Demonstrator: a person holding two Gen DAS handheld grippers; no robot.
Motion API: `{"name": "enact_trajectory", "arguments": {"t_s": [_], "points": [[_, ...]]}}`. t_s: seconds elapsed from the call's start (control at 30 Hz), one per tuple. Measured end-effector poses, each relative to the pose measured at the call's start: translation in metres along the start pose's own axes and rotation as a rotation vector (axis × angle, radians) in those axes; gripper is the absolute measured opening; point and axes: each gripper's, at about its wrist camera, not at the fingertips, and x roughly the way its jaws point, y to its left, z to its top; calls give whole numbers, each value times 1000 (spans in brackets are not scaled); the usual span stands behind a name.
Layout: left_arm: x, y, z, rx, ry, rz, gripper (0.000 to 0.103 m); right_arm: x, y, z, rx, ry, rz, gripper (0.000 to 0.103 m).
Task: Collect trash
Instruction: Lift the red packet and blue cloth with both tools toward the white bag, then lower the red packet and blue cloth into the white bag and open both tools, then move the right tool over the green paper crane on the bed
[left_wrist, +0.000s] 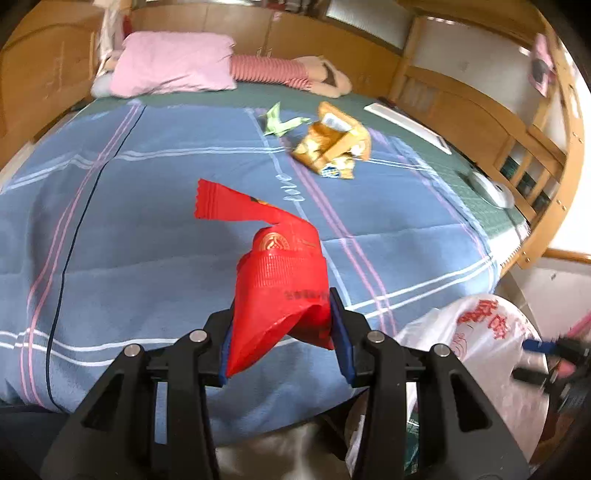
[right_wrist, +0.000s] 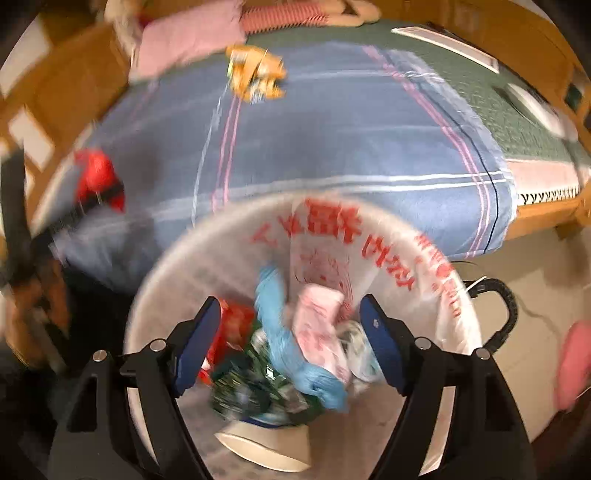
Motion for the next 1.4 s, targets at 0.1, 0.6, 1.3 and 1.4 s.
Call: {"name": "enact_trajectory", "arguments": {"t_s": [0.1, 0.6, 1.3, 1.4], "points": [[-15, -10, -6, -27, -36, -38, 43, -18, -10, 10, 67, -91, 9, 78], [-47, -97, -30, 130, 2, -184, 43, -50, -24, 9, 139, -236, 9, 79], [-18, -67, -21, 147, 103, -112, 95, -38, -48, 47, 257, -276, 24, 79], [-22, -24, 11, 56, 39, -4, 96, -24, -32, 79, 208, -282, 36, 80]]}}
